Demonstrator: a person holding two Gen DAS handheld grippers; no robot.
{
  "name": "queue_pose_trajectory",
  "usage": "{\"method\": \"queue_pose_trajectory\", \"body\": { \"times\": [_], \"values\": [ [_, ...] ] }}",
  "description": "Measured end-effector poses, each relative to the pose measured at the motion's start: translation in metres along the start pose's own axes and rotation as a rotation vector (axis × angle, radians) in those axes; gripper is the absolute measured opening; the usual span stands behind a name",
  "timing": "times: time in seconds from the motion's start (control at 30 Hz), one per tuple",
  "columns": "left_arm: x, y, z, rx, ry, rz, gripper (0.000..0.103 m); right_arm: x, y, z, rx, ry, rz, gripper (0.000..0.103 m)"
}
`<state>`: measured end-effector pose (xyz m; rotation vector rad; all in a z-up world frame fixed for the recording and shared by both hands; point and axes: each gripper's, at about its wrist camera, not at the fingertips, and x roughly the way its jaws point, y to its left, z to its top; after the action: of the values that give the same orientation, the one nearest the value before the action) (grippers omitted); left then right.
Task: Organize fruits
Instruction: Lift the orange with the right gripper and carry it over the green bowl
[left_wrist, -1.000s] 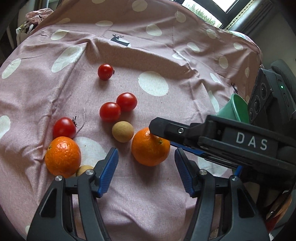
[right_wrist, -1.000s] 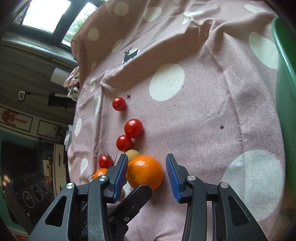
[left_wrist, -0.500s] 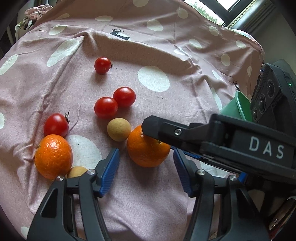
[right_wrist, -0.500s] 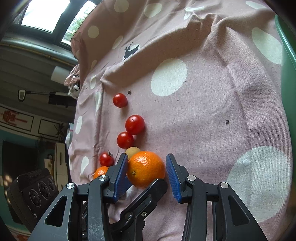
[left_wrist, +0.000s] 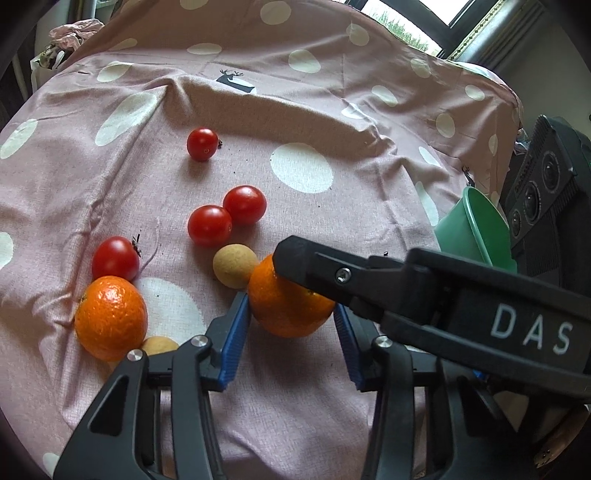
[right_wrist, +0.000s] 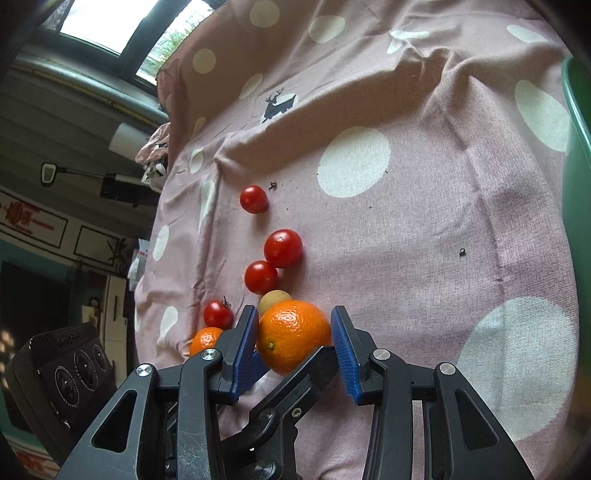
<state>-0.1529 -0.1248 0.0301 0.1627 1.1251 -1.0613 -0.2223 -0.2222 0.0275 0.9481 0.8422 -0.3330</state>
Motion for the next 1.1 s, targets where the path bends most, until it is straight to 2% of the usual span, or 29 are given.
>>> {"method": "queue_pose_trajectory", "body": {
  "times": [0.3, 1.1],
  "values": [
    [-0.022, -0.007, 0.001, 0.025, -0.076, -0.014, 0.045, -0.019, 0.017, -0.003, -0.063, -0.071, 0.007, 0.044],
    [-0.063, -0.030, 0.001, 0.069, -0.214, -0.047, 0.044, -0.066, 0.044, -0.014, -0.163, -0.229, 0.008, 0.044]
  ]
}}
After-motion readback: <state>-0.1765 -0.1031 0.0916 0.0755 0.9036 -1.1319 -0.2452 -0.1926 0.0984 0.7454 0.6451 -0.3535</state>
